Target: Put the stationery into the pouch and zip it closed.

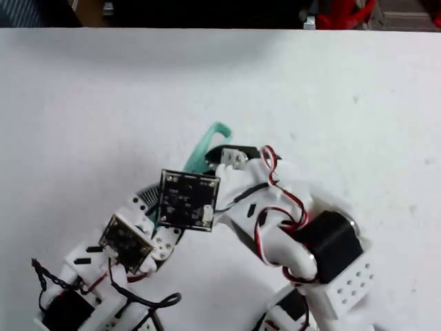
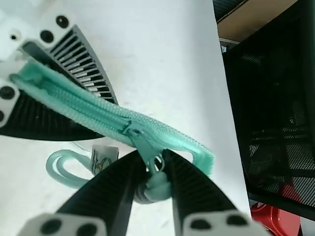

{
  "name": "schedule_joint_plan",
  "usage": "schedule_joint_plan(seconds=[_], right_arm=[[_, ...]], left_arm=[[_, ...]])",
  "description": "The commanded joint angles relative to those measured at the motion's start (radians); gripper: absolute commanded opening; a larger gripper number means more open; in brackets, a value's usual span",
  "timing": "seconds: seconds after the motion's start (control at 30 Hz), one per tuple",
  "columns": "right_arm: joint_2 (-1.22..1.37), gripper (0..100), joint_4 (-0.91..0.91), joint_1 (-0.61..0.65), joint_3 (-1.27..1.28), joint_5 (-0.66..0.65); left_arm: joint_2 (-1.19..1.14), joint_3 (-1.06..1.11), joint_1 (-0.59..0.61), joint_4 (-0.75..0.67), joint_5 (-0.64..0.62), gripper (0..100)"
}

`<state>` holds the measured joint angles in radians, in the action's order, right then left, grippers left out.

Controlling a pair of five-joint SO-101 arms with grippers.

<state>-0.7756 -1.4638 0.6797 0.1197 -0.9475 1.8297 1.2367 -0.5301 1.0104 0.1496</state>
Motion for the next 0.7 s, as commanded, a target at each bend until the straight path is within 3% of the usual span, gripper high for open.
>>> schedule_joint_plan(seconds=[0.0,0.43,0.67], right_arm=[[-0.031,1.9,-0.008,0.001,-0.040,-0.011],[-0.045,1.9,-0.036,-0.005,-0.107,-0.006],[-0.007,1.9,0.186,-0.108,-0.100,0.114]], left_arm=[[-0.001,-0.009,-0.002,0.011,0.011,2],[-0.001,-0.009,-0.002,0.012,0.011,2],[-0.001,-0.009,-0.008,0.017,0.034,2]])
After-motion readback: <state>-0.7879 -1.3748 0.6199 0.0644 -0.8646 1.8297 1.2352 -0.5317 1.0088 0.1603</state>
